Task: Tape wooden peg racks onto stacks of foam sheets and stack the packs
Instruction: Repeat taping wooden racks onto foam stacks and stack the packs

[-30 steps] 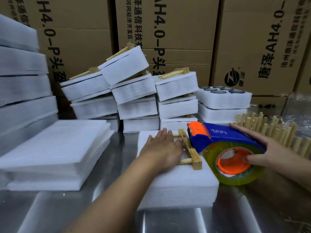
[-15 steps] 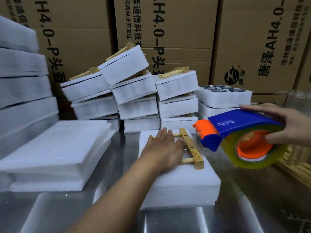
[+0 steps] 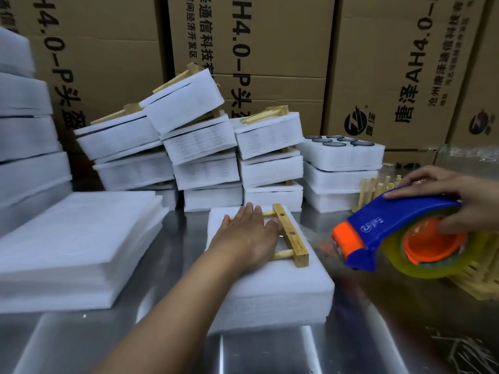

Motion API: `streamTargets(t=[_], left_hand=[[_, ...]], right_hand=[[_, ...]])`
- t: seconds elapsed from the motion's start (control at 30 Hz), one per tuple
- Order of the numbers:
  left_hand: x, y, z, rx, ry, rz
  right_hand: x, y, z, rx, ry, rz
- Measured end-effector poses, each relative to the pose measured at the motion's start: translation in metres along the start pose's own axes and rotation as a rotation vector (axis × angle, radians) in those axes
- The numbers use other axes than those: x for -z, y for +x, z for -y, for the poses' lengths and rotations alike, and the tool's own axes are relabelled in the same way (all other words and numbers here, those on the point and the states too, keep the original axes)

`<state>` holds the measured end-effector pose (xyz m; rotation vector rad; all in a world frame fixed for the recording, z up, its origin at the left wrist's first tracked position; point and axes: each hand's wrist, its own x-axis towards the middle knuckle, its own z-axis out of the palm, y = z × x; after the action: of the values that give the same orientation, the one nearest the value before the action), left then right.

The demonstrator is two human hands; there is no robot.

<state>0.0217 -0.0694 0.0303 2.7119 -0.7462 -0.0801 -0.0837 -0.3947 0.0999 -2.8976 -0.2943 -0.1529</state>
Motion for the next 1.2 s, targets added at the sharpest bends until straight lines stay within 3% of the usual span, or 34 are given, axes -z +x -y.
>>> streamTargets(t=[0.1,0.37,0.7,0.8,1.0,1.2], left_hand=[[0.000,0.001,0.001,-0.008,0.011,-0.003],[0.001,-0.001,0.001,-0.015,0.048,0.009],[0.049,0.019,-0.032,0.201,0.145,0.375],[0.056,0.035,-0.045,0.189,0.145,0.316],[0.027,0.072,-0.028,0.218,0.015,0.027],[0.012,0.079,-0.009,0.226,0.010,0.012]], right_hand=[[-0.002,-0.002,0.018,-0.094,-0.006,0.053],[-0.015,0.015,0.028,-0.067,0.022,0.114],[-0.026,0.036,0.040,-0.037,0.003,0.141],[-0.028,0.039,0.041,-0.043,0.033,0.141],[-0.029,0.037,0.043,-0.061,0.045,0.141],[-0.032,0.035,0.043,-0.062,0.157,0.140]])
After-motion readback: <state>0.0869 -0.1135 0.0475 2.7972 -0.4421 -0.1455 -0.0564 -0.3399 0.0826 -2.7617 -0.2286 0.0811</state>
